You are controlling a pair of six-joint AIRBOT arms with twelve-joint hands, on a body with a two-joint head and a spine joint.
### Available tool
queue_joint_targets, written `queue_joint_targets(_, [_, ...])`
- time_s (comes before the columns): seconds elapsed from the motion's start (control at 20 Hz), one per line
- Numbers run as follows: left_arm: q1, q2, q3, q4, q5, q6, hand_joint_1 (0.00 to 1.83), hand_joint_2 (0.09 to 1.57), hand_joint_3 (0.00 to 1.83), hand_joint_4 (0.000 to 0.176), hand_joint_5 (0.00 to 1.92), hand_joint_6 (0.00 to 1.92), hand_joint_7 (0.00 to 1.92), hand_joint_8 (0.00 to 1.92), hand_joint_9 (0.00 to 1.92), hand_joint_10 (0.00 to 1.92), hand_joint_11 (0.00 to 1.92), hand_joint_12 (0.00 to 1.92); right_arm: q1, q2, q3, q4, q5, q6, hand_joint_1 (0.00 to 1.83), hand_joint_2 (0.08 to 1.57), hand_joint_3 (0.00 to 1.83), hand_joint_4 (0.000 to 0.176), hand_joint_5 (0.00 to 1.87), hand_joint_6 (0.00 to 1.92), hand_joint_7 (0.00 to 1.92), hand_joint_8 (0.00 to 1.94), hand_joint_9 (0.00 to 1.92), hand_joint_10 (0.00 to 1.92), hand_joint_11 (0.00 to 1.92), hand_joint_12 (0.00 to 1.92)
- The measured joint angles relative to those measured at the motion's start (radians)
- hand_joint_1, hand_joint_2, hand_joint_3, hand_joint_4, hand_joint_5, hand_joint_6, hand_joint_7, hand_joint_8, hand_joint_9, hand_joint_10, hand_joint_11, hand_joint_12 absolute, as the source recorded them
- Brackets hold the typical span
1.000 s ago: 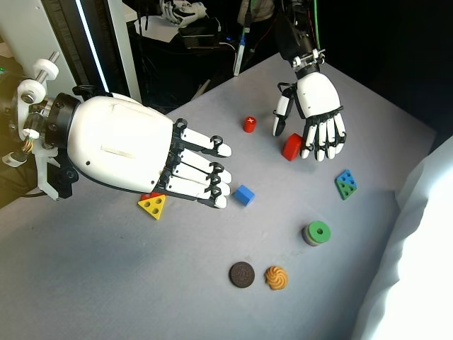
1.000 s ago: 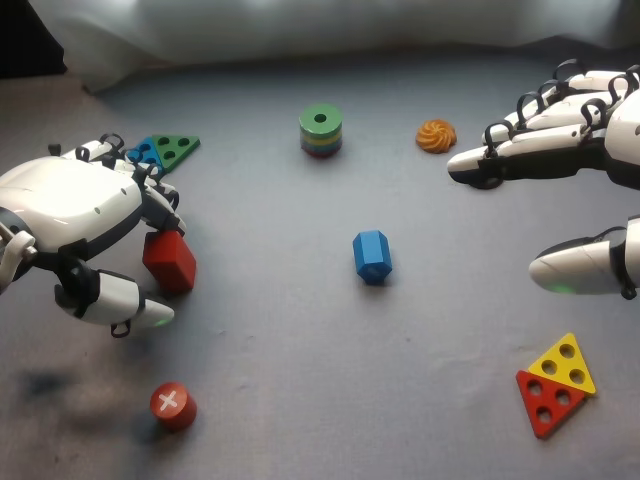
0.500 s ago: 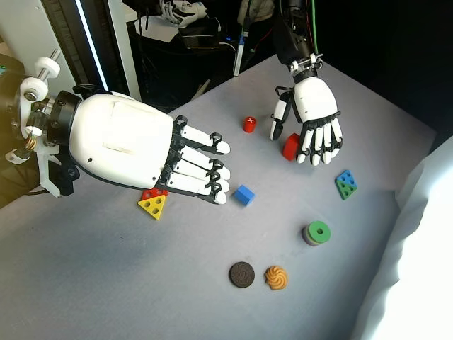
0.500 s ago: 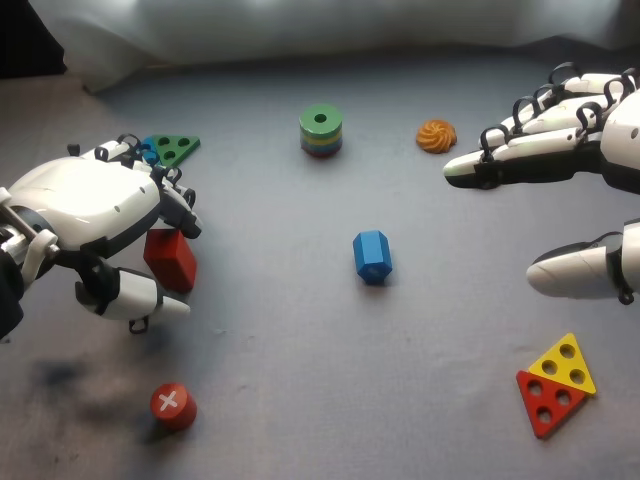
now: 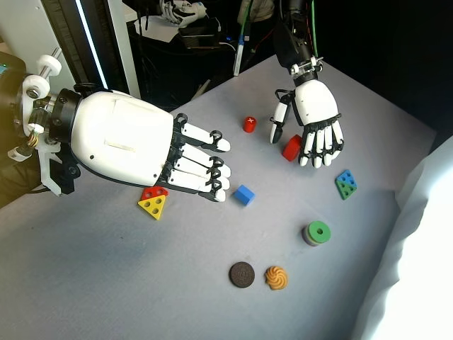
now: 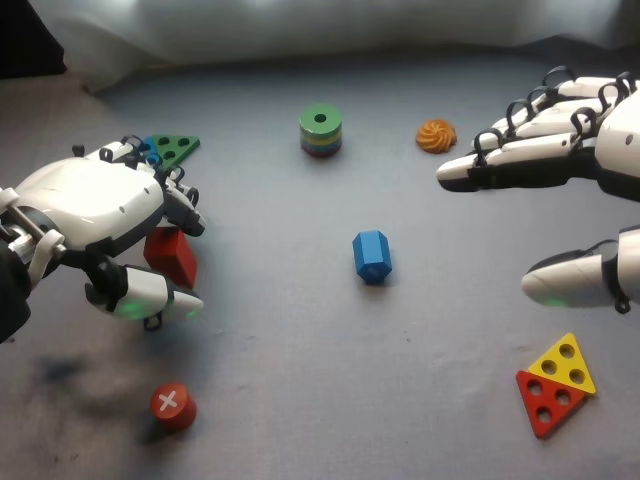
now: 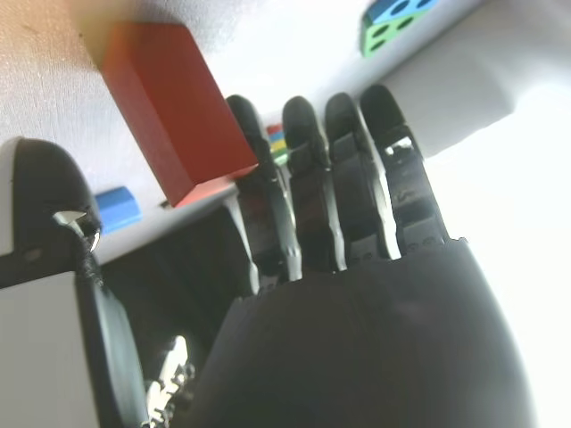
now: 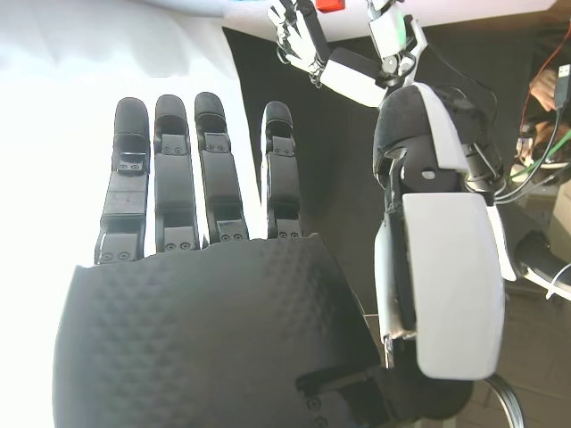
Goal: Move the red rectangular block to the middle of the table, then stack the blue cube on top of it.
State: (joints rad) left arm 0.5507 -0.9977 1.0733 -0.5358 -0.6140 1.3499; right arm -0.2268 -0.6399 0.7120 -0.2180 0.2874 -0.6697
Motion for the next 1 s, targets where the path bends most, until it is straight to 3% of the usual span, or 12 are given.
queue_joint_targets(0.35, [0.004, -0.013, 0.022, -0.003, 0.000, 0.003, 0.65, 1.04, 0.02, 0.000, 0.67, 0.00, 0.49, 0.01, 0.35, 0.00, 0.00, 0.88, 0.000, 0.000, -0.003, 0.000, 0.000, -0.009, 0.38, 1.15, 0.00, 0.000, 0.22, 0.00, 0.21, 0.00, 0.19, 0.00, 0.00, 0.50])
queue_joint_targets(1.0, [0.019, -0.017, 0.028, -0.022, -0.003, 0.010, 0.62, 1.06, 0.00, 0.000, 0.67, 0.00, 0.49, 0.00, 0.37, 0.00, 0.00, 0.91, 0.002, 0.000, -0.010, 0.000, 0.000, -0.014, 0.43, 1.14, 0.00, 0.000, 0.27, 0.00, 0.25, 0.00, 0.23, 0.00, 0.00, 0.57])
